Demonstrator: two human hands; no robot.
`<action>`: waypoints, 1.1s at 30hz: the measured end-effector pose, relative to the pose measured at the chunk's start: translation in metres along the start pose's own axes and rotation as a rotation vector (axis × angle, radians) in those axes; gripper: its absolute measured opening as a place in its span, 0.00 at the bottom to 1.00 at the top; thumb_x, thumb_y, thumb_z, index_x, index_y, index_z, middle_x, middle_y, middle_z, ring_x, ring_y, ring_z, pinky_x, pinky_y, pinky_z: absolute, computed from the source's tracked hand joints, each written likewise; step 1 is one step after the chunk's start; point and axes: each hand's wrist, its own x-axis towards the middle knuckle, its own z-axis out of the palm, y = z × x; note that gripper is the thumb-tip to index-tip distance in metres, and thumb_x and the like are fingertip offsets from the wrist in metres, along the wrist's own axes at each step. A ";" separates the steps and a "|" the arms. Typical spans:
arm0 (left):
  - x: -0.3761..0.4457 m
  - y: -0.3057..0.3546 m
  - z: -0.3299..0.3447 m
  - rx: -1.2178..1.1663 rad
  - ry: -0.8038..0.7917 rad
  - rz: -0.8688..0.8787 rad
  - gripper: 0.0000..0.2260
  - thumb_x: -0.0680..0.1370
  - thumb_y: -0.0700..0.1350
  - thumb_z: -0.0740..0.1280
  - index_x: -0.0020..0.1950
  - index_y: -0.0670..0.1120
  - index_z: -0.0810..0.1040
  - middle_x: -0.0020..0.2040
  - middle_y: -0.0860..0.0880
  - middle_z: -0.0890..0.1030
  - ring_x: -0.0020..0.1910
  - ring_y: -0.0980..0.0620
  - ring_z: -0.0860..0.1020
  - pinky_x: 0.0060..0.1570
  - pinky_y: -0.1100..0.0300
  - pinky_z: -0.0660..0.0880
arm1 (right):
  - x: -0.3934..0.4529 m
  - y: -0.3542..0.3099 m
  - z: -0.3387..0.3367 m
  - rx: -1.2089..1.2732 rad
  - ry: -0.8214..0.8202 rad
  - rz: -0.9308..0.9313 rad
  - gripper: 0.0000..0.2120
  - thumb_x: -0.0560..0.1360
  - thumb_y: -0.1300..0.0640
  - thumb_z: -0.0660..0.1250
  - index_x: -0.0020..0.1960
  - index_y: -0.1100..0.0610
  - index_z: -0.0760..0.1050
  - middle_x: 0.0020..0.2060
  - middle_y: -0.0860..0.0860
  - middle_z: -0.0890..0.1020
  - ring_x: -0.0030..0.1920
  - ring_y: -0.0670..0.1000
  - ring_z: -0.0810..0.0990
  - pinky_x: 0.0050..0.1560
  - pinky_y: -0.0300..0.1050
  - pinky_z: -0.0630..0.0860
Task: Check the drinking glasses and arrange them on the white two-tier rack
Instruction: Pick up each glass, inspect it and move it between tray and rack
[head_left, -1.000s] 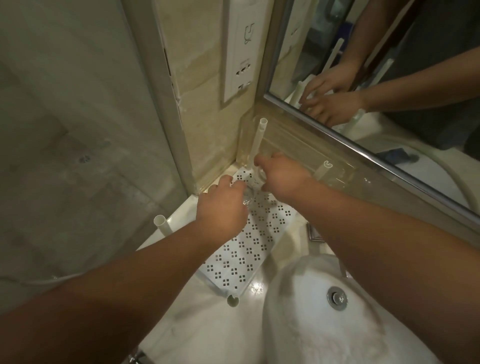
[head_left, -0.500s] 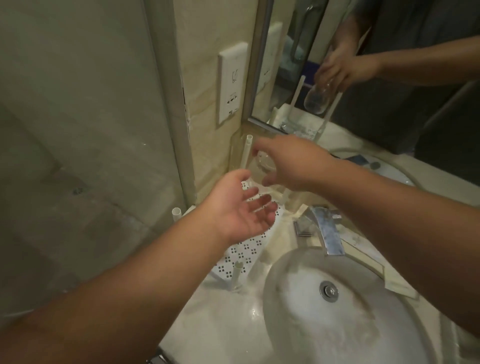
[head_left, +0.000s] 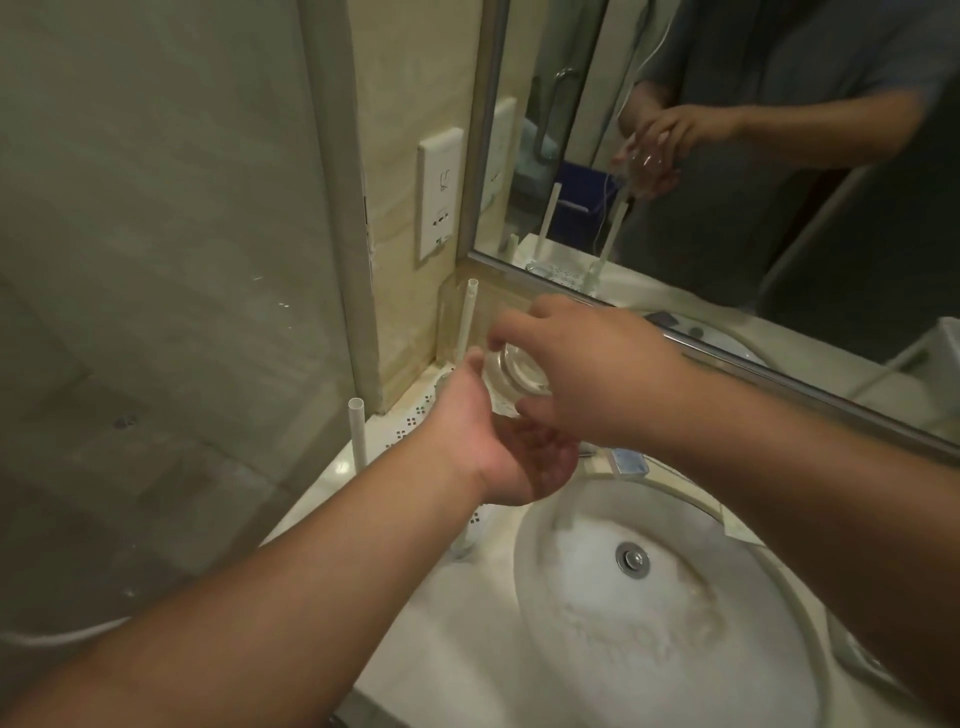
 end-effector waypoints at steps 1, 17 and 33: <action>-0.002 -0.001 0.000 0.013 -0.018 -0.006 0.36 0.70 0.74 0.64 0.45 0.37 0.79 0.37 0.44 0.79 0.33 0.44 0.80 0.38 0.57 0.78 | -0.005 -0.001 -0.001 -0.011 0.015 0.005 0.23 0.69 0.43 0.70 0.60 0.37 0.65 0.50 0.46 0.74 0.40 0.52 0.77 0.30 0.42 0.69; -0.007 0.004 0.009 0.186 -0.134 0.332 0.27 0.70 0.55 0.77 0.64 0.42 0.78 0.47 0.37 0.84 0.35 0.43 0.84 0.31 0.52 0.81 | -0.058 0.014 0.003 0.740 0.187 0.215 0.14 0.73 0.48 0.73 0.57 0.38 0.77 0.54 0.39 0.73 0.55 0.37 0.73 0.53 0.33 0.72; 0.018 -0.033 0.017 0.838 -0.212 0.801 0.36 0.59 0.42 0.81 0.66 0.56 0.76 0.60 0.46 0.77 0.59 0.44 0.80 0.55 0.48 0.79 | -0.107 0.033 0.034 1.007 0.307 0.462 0.40 0.68 0.49 0.78 0.72 0.33 0.59 0.65 0.39 0.72 0.60 0.40 0.77 0.52 0.42 0.81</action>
